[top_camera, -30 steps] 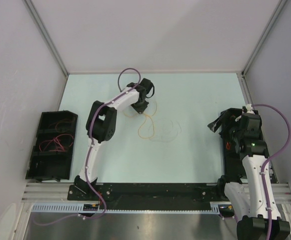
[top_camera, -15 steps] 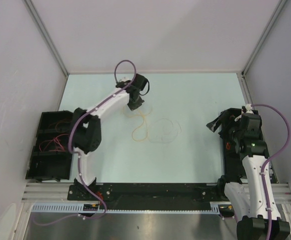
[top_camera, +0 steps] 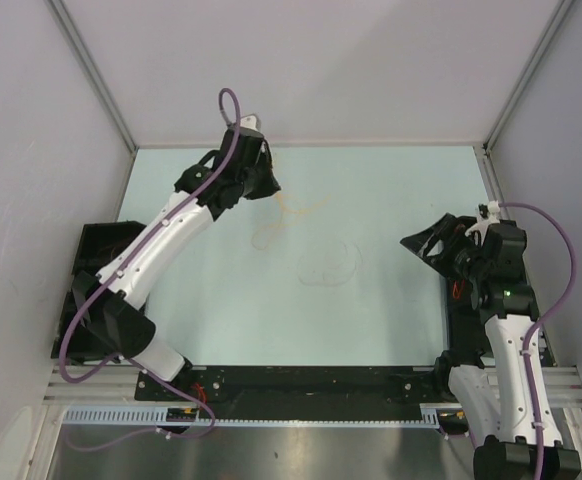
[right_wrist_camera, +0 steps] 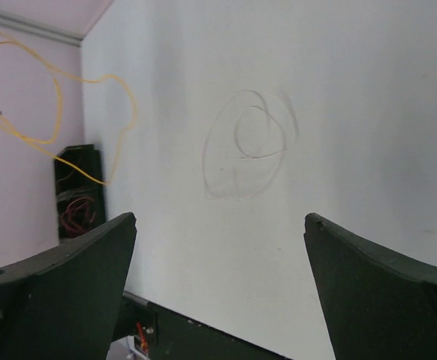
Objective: Untangle the cables
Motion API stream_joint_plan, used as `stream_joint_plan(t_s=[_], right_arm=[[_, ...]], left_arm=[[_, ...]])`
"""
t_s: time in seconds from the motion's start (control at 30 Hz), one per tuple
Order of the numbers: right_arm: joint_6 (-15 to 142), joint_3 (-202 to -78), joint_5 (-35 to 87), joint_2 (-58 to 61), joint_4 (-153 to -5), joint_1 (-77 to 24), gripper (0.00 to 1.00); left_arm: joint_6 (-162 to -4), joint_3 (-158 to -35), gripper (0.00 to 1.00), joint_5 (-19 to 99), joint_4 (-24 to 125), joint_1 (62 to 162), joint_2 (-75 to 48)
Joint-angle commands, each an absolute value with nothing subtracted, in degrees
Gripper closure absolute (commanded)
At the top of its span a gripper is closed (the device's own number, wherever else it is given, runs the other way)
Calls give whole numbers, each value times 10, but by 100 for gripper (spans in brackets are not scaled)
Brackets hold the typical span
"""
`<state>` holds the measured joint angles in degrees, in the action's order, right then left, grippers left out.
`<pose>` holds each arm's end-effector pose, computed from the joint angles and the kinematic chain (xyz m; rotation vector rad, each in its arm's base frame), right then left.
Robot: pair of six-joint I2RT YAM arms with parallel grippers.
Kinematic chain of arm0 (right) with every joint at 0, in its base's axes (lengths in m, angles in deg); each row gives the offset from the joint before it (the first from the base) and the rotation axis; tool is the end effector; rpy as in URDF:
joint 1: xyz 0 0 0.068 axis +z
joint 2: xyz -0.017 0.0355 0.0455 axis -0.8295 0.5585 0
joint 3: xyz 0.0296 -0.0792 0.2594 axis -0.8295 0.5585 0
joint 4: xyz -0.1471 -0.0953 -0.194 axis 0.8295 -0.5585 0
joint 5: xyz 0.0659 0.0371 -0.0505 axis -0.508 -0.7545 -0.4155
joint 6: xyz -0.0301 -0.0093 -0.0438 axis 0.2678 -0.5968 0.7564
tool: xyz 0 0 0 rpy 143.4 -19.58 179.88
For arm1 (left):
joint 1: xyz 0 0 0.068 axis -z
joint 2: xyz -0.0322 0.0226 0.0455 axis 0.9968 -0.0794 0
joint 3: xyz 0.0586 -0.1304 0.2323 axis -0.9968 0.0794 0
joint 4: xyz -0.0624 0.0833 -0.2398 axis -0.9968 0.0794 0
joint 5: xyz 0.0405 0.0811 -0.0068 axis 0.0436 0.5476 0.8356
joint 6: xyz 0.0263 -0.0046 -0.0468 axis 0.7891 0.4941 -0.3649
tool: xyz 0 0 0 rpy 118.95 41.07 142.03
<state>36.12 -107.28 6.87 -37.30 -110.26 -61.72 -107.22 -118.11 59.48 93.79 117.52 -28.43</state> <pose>0.1588 0.0004 0.3000 0.4550 2.1000 0.7885 0.2977 -0.1785 0.3880 -0.1833 2.2381 -0.4386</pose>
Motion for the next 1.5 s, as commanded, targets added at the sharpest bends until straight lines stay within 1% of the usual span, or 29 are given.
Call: stream_joint_plan(t_s=[0.0, 0.07, 0.1, 0.13, 0.23, 0.3, 0.37, 0.43, 0.67, 0.8, 1.0, 1.13, 1.17, 1.23, 1.27, 1.3, 1.33, 1.4, 1.47], right_arm=[[310, -1110, -68, -380, -1009, -606, 2], [285, -1119, -117, -381, -978, -599, 3], [255, -1125, -130, -382, -946, -597, 4], [233, -1127, -153, -381, -925, -590, 5], [163, -1128, -171, -379, -846, -566, 9], [137, -1128, -161, -380, -796, -541, 11], [119, -1128, -148, -380, -758, -510, 12], [103, -1129, -111, -375, -746, -484, 14], [106, -1130, 55, -345, -737, -309, 20], [104, -1134, 157, -332, -721, -251, 23], [110, -1139, 241, -323, -728, -226, 26], [114, -1143, 261, -310, -737, -219, 29], [115, -1143, 267, -305, -738, -219, 32], [118, -1146, 272, -299, -742, -212, 35], [118, -1147, 279, -294, -744, -209, 42], [122, -1150, 284, -293, -748, -206, 46], [123, -1151, 291, -291, -752, -201, 51], [128, -1155, 294, -284, -760, -198, 57], [129, -1157, 297, -280, -764, -193, 66]], left_arm=[[-948, -1196, 100, 488, 900, 1212, -239], [-932, -1189, 100, 454, 892, 1218, -224], [-919, -1173, 100, 402, 874, 1221, -217], [-913, -1160, 100, 378, 860, 1222, -208], [-897, -1111, 100, 287, 811, 1227, -175], [-888, -1094, 100, 247, 797, 1231, -161], [-883, -1092, 100, 241, 797, 1239, -157], [-881, -1092, 100, 234, 797, 1243, -154], [-892, -1081, 100, 245, 781, 1280, -147], [-898, -1068, 100, 250, 769, 1294, -143], [-904, -1056, 100, 249, 760, 1313, -136], [-905, -1042, 100, 245, 750, 1323, -130], [-906, -1041, 100, 245, 748, 1326, -129], [-907, -1036, 100, 245, 745, 1330, -129], [-908, -1035, 100, 246, 743, 1330, -130], [-910, -1034, 99, 243, 738, 1332, -130], [-910, -1031, 100, 239, 737, 1333, -131], [-908, -1031, 100, 240, 737, 1336, -131], [-907, -1029, 100, 240, 736, 1340, -132]])
